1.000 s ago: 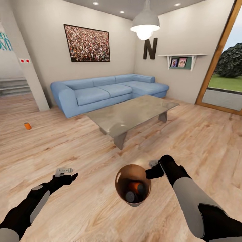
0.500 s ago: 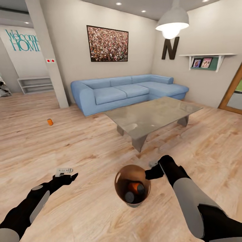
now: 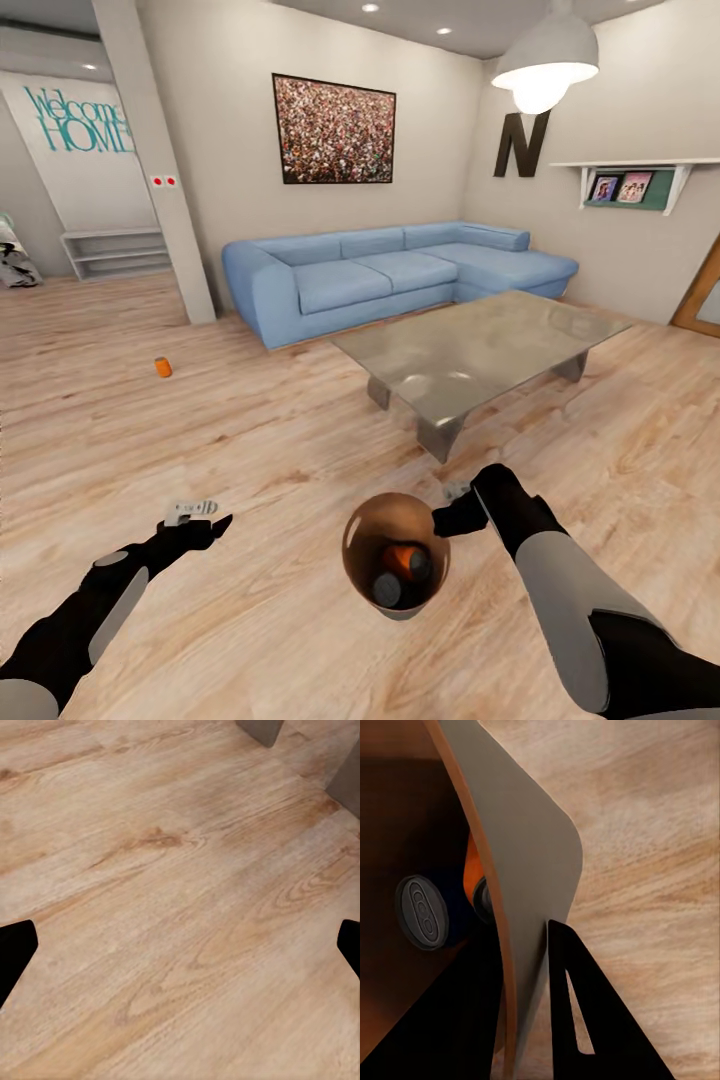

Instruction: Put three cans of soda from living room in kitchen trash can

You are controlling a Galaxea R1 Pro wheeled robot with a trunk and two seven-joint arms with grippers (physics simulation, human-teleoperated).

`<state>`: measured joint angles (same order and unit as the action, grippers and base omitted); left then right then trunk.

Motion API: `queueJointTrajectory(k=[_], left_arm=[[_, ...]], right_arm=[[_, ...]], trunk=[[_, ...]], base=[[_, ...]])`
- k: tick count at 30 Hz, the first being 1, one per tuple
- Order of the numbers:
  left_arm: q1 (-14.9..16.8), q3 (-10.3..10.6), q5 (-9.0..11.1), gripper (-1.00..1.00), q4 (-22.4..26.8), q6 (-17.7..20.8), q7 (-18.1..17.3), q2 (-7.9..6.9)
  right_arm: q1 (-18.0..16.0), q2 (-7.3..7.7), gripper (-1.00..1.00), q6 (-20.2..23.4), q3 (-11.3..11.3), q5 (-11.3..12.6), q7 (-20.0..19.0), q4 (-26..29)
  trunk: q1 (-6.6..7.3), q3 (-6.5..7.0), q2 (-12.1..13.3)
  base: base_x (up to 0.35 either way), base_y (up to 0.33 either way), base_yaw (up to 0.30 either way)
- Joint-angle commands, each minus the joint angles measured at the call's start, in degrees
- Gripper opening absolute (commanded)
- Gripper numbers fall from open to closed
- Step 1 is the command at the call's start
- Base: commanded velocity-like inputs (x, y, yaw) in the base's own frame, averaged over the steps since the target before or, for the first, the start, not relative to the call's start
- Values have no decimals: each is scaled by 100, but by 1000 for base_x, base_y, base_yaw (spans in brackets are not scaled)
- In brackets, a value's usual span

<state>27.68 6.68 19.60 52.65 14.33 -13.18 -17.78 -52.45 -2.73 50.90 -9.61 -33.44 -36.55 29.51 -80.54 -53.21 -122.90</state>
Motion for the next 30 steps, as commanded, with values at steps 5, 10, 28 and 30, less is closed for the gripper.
queueJointTrajectory(k=[5,10,28,30], left_arm=[[0,0,0,100,-1,-1,0,-4],[0,0,0,100,-1,-1,0,1],[0,0,-8,100,-7,-92,0,3],[0,0,-9,100,-9,-98,0,3]], right_arm=[[-2,-7,-100,52,-9,163,-21,2],[-2,-4,-100,52,-6,163,-19,8],[-2,-9,-100,52,-5,163,-25,26],[-2,-4,-100,52,-7,163,-42,28]], trunk=[[0,1,0],[0,1,0],[0,1,0],[0,1,0]], base=[[170,305,0],[171,304,77],[216,271,231],[261,232,244]])
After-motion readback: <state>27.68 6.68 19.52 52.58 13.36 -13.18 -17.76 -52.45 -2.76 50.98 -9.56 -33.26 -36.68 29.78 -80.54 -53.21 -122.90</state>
